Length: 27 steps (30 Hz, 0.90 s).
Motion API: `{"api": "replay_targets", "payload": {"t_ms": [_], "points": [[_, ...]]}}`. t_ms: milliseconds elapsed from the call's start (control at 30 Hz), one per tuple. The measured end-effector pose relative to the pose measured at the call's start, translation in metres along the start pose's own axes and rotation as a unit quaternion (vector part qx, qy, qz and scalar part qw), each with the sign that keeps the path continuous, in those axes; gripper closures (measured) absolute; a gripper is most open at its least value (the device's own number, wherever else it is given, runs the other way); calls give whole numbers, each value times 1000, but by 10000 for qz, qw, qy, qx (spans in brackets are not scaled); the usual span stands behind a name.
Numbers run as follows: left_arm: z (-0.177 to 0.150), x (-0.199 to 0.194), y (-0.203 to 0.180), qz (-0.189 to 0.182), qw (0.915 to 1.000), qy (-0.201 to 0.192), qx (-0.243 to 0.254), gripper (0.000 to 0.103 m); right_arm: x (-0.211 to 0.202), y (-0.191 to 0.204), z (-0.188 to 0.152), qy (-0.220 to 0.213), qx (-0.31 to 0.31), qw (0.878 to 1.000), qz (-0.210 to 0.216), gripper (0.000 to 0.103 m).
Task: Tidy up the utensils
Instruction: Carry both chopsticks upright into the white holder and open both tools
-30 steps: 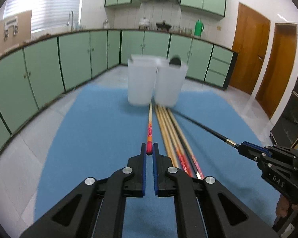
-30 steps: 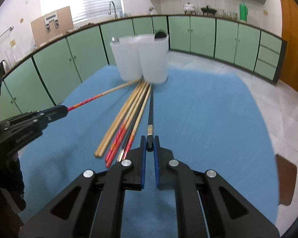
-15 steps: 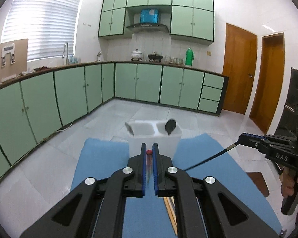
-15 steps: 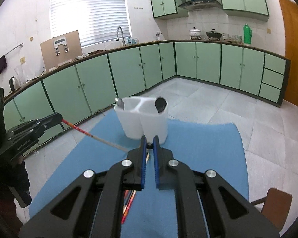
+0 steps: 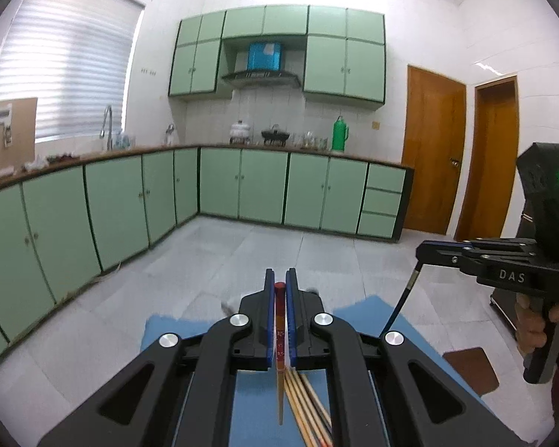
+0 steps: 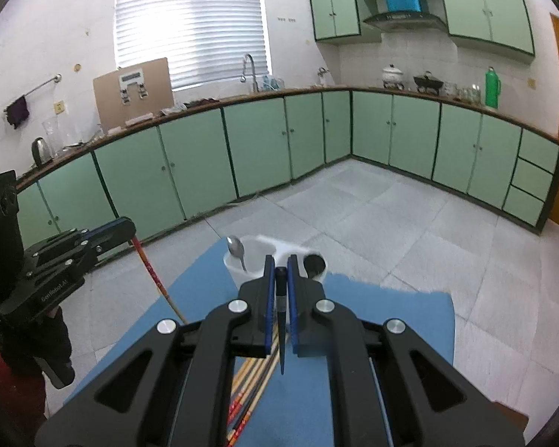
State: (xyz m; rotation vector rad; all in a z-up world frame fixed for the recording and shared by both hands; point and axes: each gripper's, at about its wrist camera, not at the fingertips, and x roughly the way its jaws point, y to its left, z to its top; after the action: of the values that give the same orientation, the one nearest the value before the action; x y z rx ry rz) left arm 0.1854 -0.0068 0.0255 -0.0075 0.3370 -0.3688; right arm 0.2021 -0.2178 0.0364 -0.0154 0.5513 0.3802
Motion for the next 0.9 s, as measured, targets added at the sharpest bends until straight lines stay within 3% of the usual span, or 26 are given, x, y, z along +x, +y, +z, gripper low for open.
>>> {"api": "replay_targets", "payload": {"t_ms": [367,500,667,900], "points": [[71,25,-1,-39,9968,-793,91,97,-11,-15,80,-645,-42,9979,34,97],[79,48,-1,104,9952,-952,187,97,4,-21,95,-739,-66,9972,-49,97],[66,83,2,223,9958,-840,280,97,42,-26,89,-580,-104,9981,-166,97],[36,123,11,208,9994,-233,168,97,91,-29,64,-39,40,9999,-124,97]]}}
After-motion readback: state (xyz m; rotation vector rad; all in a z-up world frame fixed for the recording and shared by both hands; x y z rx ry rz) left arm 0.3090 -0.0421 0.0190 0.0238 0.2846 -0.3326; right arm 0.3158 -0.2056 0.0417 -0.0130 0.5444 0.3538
